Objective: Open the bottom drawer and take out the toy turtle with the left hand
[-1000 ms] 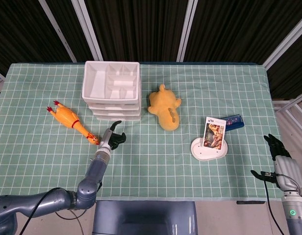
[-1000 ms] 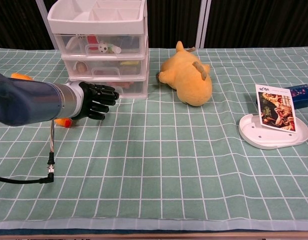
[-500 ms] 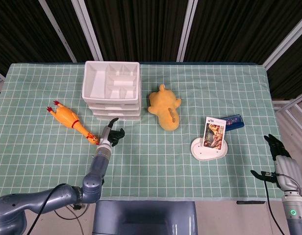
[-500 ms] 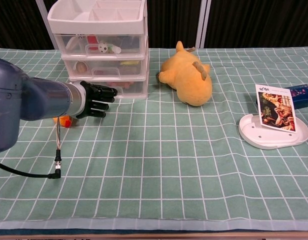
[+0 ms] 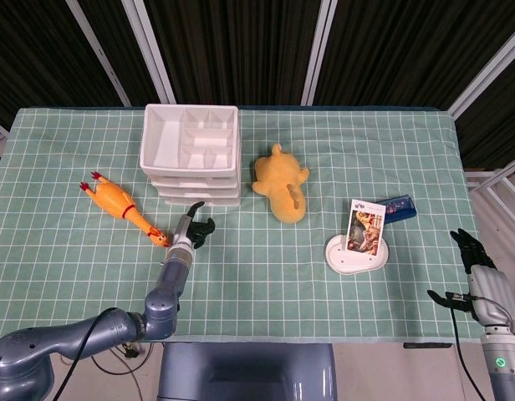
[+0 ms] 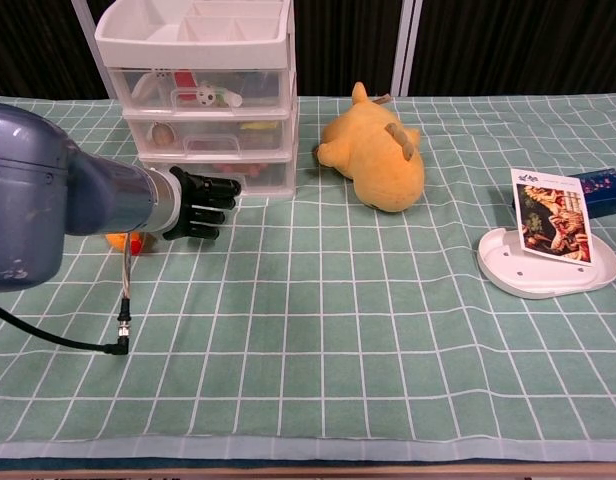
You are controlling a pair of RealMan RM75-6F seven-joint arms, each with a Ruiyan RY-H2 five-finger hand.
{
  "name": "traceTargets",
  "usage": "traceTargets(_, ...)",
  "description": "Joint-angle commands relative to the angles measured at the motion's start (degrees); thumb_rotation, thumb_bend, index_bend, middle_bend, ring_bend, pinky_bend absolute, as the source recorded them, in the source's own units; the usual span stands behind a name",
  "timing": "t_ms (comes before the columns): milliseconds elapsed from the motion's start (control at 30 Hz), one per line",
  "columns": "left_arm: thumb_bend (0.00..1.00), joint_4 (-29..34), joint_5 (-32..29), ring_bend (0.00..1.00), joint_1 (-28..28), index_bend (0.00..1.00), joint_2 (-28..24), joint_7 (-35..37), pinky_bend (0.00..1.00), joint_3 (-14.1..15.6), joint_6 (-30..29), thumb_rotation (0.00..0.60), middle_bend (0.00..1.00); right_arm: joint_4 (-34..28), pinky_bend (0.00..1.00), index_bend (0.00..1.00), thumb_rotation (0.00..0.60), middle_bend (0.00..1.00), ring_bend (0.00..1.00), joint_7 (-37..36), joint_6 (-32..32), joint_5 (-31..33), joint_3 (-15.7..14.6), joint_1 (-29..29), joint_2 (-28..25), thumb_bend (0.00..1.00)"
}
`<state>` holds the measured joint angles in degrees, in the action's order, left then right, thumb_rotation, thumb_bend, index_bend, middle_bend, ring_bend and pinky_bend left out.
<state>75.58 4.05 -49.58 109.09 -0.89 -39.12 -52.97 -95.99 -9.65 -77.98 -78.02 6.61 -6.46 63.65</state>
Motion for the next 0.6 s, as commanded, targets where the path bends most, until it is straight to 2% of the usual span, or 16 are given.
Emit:
traceTargets(33,0.62,-1.0,-0.8,0.99,-0.6,0.09,0.3,-0.1,1.00,-0.6,0.9,0.600,0.97,0.0,0.18,0.00,0.600,0.00,0.00,0.0,0.0,0.0,0.0,0.0,0.0,0.07)
traceTargets(600,0.62,-5.9,-0.6,0.99,-2.7,0.12,2.1,-0.1,1.00,-1.1,3.7,0.600,0.97,-0.1,0.18,0.00,0.600,0.00,0.00,-0.3,0.4,0.4,0.1,-0.1,-0.1,0.08)
